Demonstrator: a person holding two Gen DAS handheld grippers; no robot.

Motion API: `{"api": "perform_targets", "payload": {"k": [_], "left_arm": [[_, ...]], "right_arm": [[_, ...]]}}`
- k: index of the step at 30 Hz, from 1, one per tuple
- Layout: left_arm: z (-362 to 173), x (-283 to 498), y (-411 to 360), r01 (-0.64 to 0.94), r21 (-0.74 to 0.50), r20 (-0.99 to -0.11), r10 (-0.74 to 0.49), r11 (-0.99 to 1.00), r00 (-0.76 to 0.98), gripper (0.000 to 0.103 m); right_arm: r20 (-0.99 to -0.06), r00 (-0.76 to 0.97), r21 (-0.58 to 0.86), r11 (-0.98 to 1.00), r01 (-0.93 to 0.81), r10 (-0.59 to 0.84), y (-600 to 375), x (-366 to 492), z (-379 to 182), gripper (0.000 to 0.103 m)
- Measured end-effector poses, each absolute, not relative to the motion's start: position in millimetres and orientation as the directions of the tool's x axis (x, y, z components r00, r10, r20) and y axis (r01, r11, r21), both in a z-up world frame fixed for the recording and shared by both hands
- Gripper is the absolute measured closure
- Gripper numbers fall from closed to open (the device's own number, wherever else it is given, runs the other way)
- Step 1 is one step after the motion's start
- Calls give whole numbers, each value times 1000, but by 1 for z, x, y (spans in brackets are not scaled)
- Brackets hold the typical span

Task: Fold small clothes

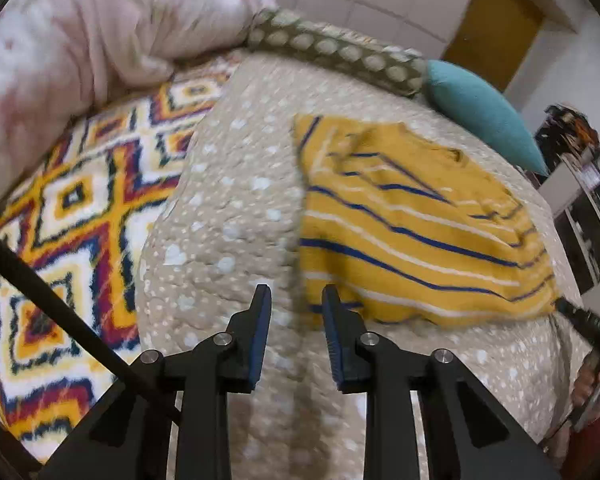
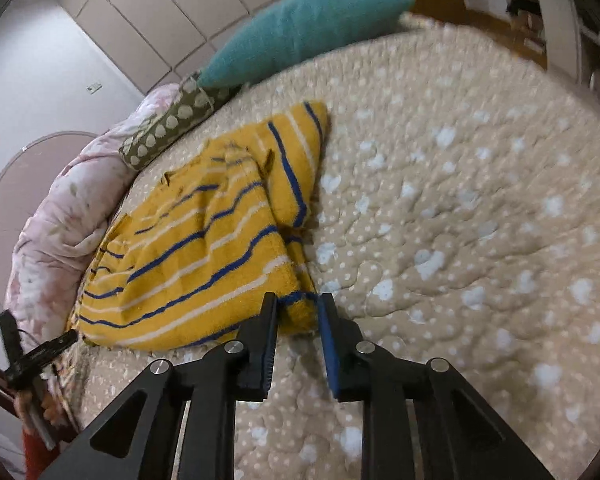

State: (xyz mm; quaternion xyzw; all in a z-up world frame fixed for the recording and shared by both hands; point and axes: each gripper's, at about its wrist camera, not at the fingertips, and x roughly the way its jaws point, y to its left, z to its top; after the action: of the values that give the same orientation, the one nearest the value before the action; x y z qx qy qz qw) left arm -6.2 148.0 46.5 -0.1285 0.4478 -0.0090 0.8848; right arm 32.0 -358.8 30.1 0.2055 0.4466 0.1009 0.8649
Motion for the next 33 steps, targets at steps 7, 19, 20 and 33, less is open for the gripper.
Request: {"api": "perform_targets", "payload": {"k": [7, 19, 20, 33], "left_arm": [[34, -15, 101, -70, -172, -751, -85, 983, 655, 47], [-5, -11, 80, -71, -98, -752, -27, 993, 659, 27], [-5, -12, 79, -71, -96, -749, -25, 993, 662, 27], [-4, -20, 89, -75, -188, -710, -83, 979, 699, 27]], "right_arm": [[-670, 684, 323, 943, -81, 288, -332, 30, 76, 73], [-774, 527, 282, 936, -211, 352, -241, 160, 49, 74], [-814, 499, 230, 953, -195, 299, -240, 173, 35, 79], [-776, 594, 71, 965, -252, 213, -183, 158, 87, 92]]}}
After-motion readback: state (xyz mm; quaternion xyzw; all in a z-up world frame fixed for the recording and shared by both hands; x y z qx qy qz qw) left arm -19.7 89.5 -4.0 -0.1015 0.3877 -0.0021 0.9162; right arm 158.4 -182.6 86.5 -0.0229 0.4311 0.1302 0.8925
